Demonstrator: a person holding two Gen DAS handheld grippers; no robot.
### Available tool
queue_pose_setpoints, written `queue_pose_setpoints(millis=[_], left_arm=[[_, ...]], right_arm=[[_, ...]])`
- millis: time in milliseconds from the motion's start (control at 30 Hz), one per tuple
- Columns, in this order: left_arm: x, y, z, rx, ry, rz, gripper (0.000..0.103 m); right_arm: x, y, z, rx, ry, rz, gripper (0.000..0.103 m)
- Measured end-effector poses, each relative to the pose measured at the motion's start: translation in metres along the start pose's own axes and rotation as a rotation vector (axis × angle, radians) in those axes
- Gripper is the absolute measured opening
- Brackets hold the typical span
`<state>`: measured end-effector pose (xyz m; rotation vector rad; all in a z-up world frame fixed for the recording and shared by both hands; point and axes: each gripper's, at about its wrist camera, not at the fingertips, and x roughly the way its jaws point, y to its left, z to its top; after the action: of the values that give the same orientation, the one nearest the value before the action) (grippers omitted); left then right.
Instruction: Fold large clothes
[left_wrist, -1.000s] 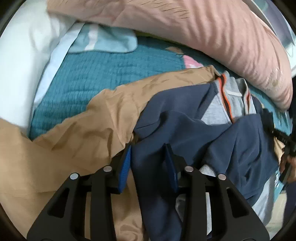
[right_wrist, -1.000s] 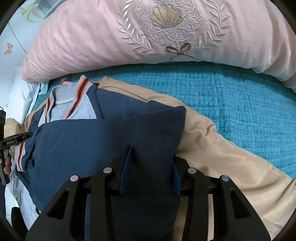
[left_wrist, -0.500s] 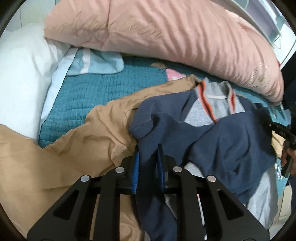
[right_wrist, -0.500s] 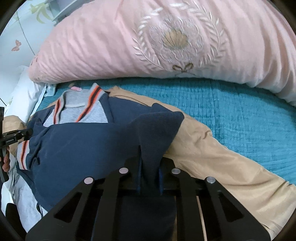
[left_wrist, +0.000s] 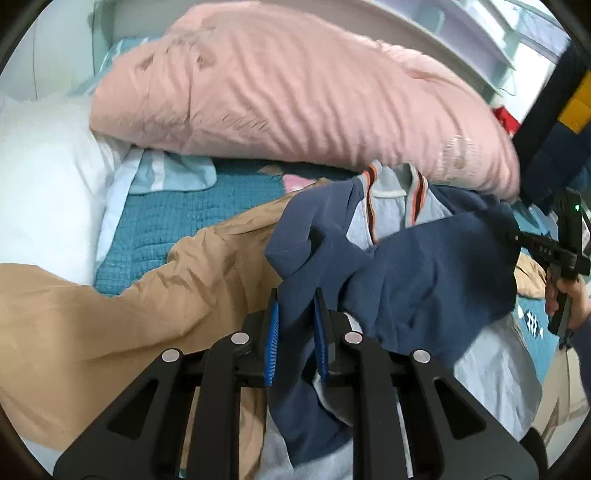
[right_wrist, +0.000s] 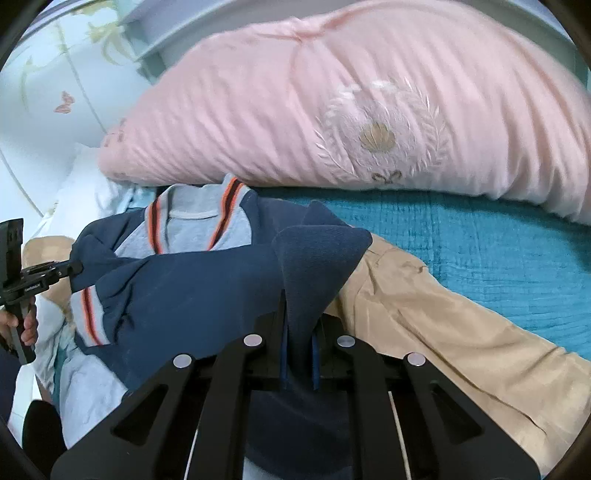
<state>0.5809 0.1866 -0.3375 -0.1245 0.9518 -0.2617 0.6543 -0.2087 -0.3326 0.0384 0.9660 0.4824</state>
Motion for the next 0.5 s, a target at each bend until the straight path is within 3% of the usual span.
queue_pose_setpoints(millis=[267, 500], left_arm=[[-0.053, -0.022, -0.031, 0.020, -0.013, 0.037, 0.016], [-0.087, -0.027, -0.079, -0.060, -0.001, 0.050, 0.015]], right_arm=[[-0.059, 0.025, -0.034, -0.018, -0.037, 0.006, 0.008], [-0.100, 0.042, -0.072, 0.008, -0.051, -0.003, 0.008]])
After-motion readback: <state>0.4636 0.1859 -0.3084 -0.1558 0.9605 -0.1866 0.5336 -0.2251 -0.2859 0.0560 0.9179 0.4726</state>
